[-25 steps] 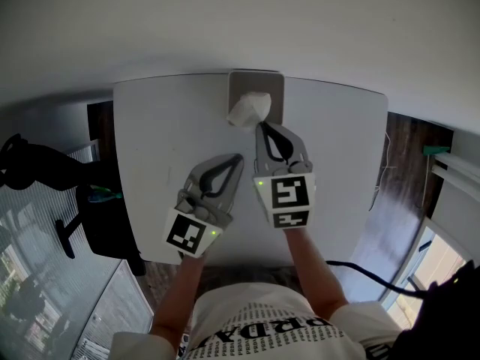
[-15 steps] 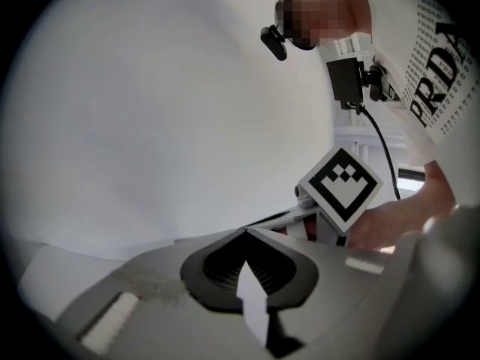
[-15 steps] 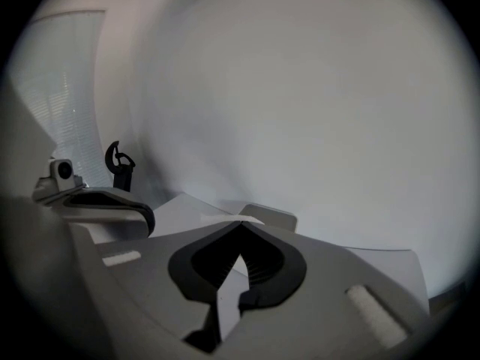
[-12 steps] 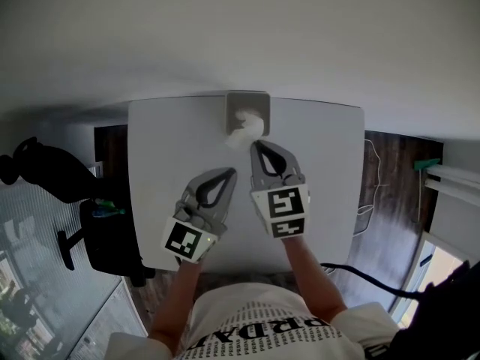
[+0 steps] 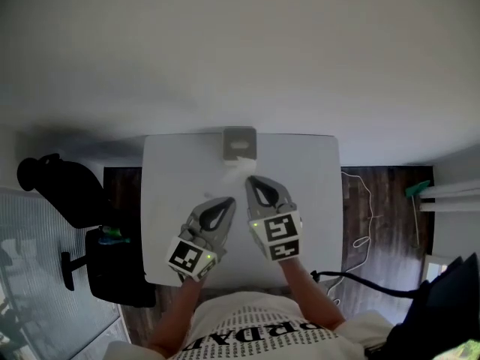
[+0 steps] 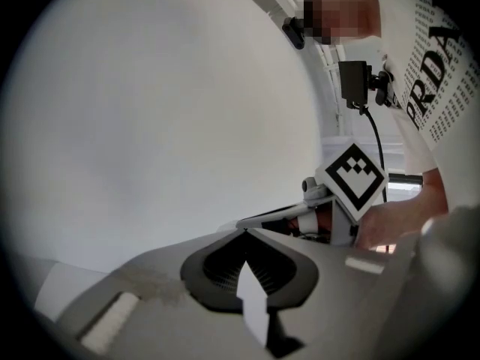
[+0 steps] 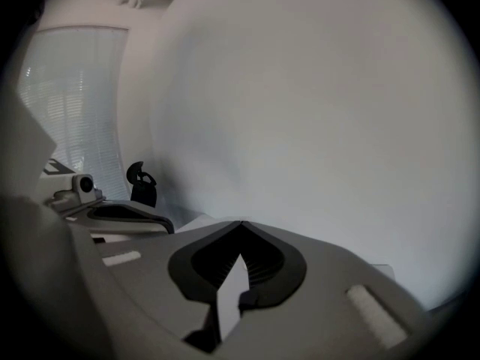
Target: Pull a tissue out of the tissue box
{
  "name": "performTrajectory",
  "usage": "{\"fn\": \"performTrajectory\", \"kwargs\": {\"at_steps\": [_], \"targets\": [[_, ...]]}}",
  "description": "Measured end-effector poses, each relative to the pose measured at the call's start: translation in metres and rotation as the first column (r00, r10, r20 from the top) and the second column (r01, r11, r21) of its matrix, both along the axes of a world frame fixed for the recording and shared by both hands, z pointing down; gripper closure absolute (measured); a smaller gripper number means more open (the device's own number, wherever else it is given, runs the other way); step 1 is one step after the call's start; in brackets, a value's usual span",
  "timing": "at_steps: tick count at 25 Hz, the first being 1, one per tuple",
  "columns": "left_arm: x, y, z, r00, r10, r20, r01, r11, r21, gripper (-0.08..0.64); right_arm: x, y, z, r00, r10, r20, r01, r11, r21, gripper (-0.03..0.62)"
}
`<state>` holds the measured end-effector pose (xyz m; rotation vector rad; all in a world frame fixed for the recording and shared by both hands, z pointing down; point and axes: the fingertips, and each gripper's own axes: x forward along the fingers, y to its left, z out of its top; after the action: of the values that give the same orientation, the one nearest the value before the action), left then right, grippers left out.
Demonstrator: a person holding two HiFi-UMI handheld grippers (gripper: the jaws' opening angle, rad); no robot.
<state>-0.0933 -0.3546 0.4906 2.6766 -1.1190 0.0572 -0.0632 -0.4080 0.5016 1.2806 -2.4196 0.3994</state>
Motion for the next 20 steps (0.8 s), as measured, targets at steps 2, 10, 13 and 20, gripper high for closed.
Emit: {"fn": "performTrajectory", "kwargs": {"at_steps": [2, 10, 13, 20], "targets": [[0.004, 0.012, -0.011, 1.000, 0.008, 0.000, -0.008, 1.000, 0.008, 0.568, 0.002, 0.012, -0.015, 1.000, -0.002, 0.010, 0.002, 1.000, 0.020, 0.583], [0.019, 0.043, -0.050, 0.999, 0.038, 0.000, -0.038, 0.999, 0.035, 0.568, 0.013, 0.051, -0.065, 0.999, -0.015, 0.045, 0.012, 0.998, 0.067, 0.584], [0.023, 0.048, -0.063, 0.999, 0.036, -0.002, -0.036, 0.998, 0.051, 0.568, 0.019, 0.060, -0.087, 0.998, -0.026, 0.053, 0.020, 0.995, 0.099, 0.584], [0.025, 0.054, -0.076, 1.000, 0.029, -0.006, -0.029, 0.998, 0.055, 0.568, 0.028, 0.068, -0.125, 0.997, -0.027, 0.079, 0.013, 0.985, 0.174, 0.583]]}}
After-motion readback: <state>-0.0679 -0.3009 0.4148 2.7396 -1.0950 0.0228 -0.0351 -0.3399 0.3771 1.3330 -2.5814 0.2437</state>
